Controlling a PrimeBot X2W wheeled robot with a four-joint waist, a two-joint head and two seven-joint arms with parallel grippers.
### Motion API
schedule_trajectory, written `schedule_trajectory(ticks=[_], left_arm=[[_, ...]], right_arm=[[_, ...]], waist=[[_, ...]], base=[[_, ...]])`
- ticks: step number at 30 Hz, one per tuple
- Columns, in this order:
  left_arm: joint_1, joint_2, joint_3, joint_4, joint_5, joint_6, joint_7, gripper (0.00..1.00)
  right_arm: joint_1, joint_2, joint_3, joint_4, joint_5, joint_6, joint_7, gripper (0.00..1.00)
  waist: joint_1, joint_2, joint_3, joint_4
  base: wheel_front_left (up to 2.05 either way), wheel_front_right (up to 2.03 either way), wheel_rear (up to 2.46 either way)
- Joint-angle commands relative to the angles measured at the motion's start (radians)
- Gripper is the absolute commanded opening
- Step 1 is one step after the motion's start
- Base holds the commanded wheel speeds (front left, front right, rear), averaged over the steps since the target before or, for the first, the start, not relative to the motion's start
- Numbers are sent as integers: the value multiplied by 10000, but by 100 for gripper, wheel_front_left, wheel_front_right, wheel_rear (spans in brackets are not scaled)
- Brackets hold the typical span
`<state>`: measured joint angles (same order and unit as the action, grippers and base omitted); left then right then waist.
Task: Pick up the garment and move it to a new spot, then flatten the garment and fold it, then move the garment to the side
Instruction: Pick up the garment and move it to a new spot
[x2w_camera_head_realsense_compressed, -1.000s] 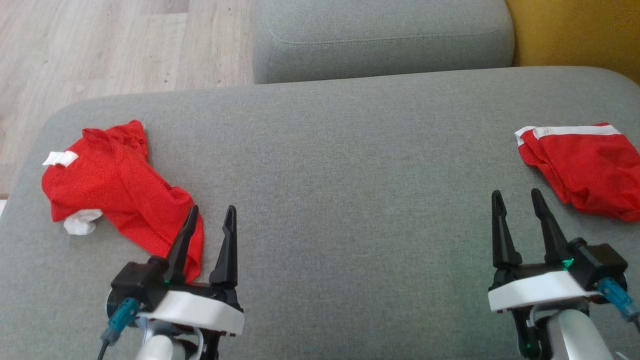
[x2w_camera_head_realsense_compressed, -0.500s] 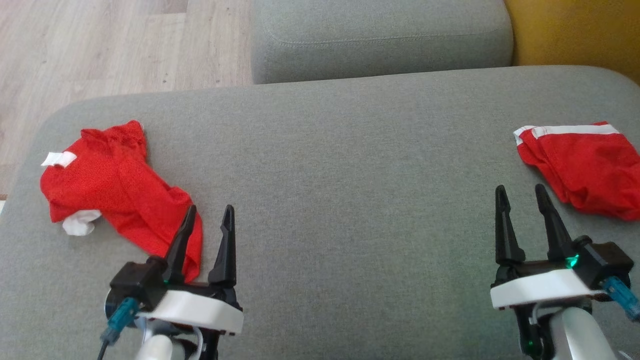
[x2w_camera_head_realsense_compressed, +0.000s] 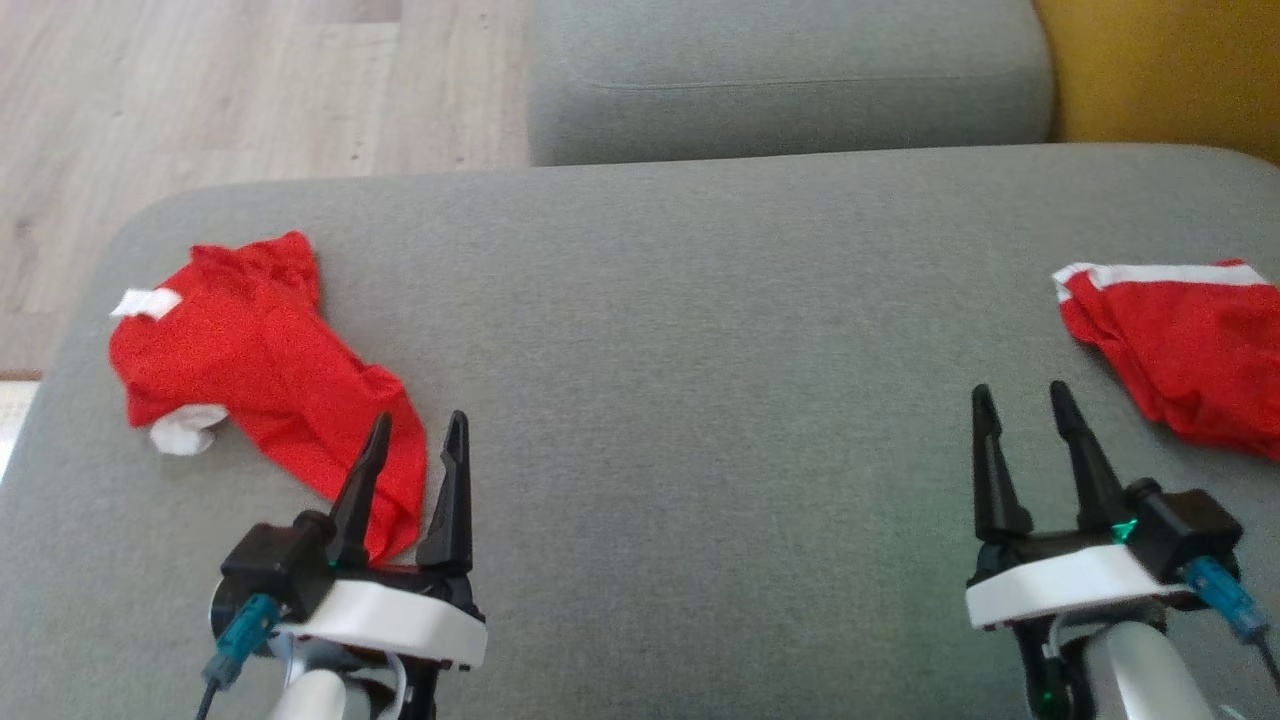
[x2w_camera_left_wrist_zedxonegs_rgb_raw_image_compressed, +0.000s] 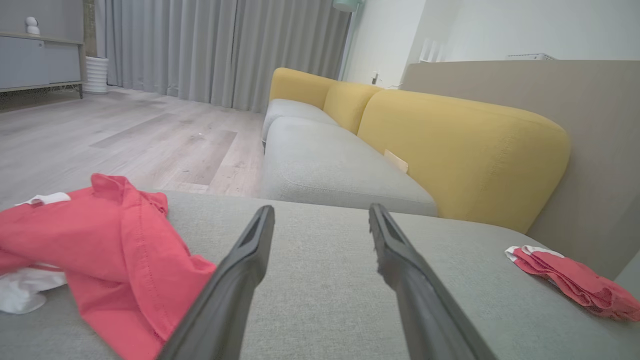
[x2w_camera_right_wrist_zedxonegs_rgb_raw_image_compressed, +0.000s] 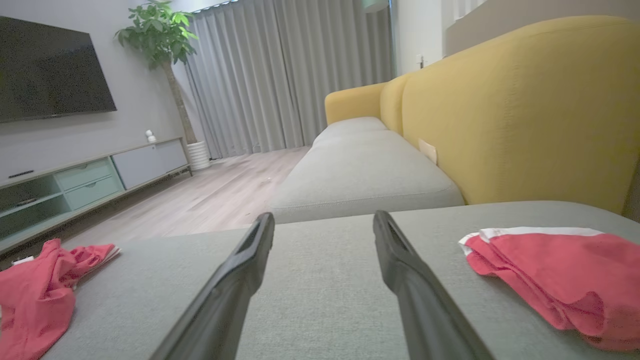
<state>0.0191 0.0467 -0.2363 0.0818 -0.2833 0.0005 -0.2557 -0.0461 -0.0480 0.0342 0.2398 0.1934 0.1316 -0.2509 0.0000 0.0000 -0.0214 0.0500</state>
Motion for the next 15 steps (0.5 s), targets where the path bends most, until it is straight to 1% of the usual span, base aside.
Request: schedule_trajectory(ticks=[1,4,15], left_arm=[[-444,35,402,-271,9,47,-61,100],[-444,35,438,-237,37,67,-61,100],[-331,35,907,-87,282,114,-61,100]], right_arm=[[-129,-22,403,-206,-39,-9,-108,100],[-139,-22,574,-87,-51,-9,-108,100],[-250,-22,1443,423,243,-9,-108,100]], waist=[[0,0,-25,291],[0,0,-52,561],[0,0,-267,2374]], base=[[0,0,0],[0,0,0],[0,0,0]])
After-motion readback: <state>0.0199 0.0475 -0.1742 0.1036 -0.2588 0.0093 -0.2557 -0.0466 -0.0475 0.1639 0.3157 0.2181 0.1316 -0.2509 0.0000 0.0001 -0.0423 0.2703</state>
